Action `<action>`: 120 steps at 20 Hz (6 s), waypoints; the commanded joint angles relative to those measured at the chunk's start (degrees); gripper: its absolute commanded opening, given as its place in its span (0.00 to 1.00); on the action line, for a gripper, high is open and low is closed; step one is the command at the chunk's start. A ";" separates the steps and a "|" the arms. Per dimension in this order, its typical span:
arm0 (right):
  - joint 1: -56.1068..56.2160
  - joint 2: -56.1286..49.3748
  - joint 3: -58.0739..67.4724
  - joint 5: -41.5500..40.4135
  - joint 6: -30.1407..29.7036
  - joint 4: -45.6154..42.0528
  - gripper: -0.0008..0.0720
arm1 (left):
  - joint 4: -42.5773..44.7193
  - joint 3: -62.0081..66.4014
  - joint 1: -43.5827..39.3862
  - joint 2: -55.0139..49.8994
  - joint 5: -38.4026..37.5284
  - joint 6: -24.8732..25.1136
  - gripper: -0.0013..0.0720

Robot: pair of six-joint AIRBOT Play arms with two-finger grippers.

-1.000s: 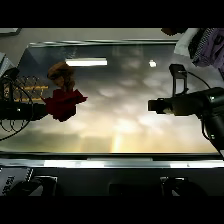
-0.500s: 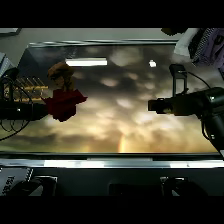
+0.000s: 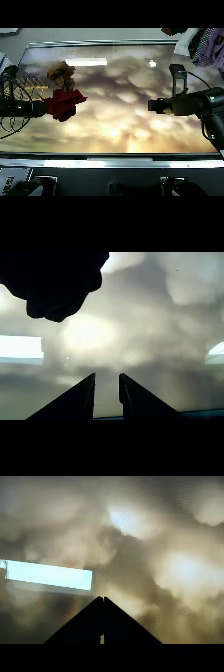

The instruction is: Fold the clothes and pants, and hang the long-sleeved shirts on hangers.

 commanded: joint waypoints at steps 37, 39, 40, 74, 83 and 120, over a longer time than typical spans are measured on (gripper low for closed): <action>0.07 9.44 -1.90 -20.09 10.01 -32.26 0.64 | -31.58 14.40 -38.91 -42.56 29.16 4.33 0.48; 0.04 9.05 -4.61 -12.63 16.31 -25.68 0.64 | -31.47 14.40 -33.27 -39.41 26.18 7.15 0.48; -0.20 7.72 -4.85 -9.11 18.45 -21.73 0.62 | -30.80 14.40 -29.55 -37.18 23.69 8.39 0.48; -31.41 -16.41 -35.82 15.56 -37.05 48.85 0.05 | -18.36 11.17 12.52 -24.37 13.35 6.88 0.94; -31.41 -8.15 -35.82 9.40 -34.82 48.41 0.06 | -40.72 4.42 11.56 -46.53 26.12 23.98 0.94; -31.41 18.32 32.87 7.15 -24.17 27.41 0.05 | -16.81 44.65 17.16 1.11 17.51 9.77 0.03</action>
